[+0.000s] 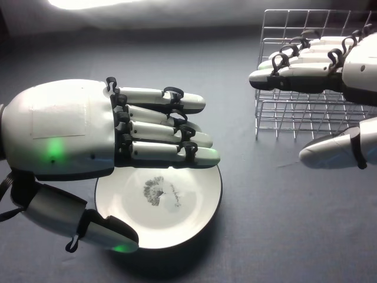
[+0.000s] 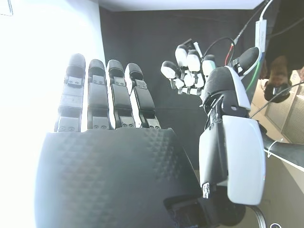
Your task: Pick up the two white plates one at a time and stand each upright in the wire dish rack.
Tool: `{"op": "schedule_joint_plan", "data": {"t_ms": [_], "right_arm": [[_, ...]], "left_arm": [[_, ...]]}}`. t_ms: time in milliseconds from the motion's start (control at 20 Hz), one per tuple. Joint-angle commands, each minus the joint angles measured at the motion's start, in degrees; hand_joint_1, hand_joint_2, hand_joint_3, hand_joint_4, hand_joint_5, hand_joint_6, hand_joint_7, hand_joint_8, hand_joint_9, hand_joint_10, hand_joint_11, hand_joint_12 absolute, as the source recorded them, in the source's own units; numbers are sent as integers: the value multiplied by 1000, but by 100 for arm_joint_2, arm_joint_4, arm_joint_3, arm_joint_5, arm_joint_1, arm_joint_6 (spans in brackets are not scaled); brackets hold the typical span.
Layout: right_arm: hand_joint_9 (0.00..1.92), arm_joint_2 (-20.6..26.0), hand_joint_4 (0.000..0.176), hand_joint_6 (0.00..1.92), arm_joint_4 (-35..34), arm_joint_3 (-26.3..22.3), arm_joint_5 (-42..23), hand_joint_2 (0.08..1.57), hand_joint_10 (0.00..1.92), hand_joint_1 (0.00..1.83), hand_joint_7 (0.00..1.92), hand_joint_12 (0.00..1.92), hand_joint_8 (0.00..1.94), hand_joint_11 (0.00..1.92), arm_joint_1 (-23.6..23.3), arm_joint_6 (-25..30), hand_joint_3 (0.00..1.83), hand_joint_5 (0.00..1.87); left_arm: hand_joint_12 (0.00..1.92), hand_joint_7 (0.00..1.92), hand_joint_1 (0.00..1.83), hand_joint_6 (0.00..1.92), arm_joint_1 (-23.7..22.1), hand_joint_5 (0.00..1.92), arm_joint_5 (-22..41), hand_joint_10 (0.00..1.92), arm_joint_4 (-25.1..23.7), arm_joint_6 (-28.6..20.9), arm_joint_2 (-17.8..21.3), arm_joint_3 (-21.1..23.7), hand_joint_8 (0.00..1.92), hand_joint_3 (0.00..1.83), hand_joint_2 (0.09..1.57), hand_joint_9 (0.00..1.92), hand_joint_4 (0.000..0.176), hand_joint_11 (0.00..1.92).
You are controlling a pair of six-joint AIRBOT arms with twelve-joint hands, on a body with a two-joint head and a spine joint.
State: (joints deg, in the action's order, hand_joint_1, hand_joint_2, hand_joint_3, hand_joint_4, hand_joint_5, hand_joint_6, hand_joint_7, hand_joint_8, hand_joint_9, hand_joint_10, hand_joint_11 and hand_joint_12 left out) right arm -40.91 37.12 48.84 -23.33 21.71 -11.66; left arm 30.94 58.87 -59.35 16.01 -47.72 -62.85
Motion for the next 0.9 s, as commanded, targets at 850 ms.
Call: {"op": "schedule_joint_plan", "data": {"t_ms": [850], "right_arm": [[109, 35, 0, 2, 43, -5, -438, 1261, 4, 0, 152, 331, 1, 0, 66, 45, 0, 176]], "left_arm": [[0, 0, 0, 1, -461, 5, 625, 0, -771, -1000, -216, -280, 0, 24, 1164, 0, 0, 0]]}}
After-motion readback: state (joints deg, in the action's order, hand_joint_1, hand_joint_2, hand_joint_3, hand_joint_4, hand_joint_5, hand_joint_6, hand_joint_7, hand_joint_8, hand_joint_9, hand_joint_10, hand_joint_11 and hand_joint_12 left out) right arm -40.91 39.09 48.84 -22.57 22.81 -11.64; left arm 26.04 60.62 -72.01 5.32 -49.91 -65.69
